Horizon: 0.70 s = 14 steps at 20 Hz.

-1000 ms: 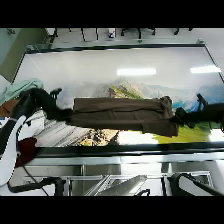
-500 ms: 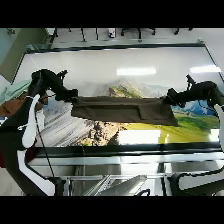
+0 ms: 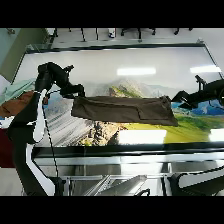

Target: Fold the shirts.

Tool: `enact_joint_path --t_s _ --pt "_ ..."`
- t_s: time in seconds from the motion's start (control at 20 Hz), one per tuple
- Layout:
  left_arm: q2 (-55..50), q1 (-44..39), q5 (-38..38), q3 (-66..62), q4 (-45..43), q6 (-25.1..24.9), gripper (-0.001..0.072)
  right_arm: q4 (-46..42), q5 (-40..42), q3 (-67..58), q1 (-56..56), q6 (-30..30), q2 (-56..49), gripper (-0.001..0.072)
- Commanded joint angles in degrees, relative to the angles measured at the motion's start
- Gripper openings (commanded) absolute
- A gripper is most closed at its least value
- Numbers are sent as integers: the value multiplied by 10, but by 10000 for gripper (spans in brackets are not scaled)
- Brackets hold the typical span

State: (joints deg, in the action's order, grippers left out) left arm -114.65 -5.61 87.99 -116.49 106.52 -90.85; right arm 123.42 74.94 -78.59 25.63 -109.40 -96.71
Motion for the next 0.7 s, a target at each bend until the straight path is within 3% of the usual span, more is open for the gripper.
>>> enact_joint_path --t_s 0.0,0.25,0.65 --pt "36 19 22 7 -5 0 706 38 62 -5 43 -87 -31 713" --pt "97 84 31 30 0 66 706 84 73 -5 52 -155 -91 713" --pt "163 75 3 30 0 70 705 114 83 -5 36 -199 -136 713"
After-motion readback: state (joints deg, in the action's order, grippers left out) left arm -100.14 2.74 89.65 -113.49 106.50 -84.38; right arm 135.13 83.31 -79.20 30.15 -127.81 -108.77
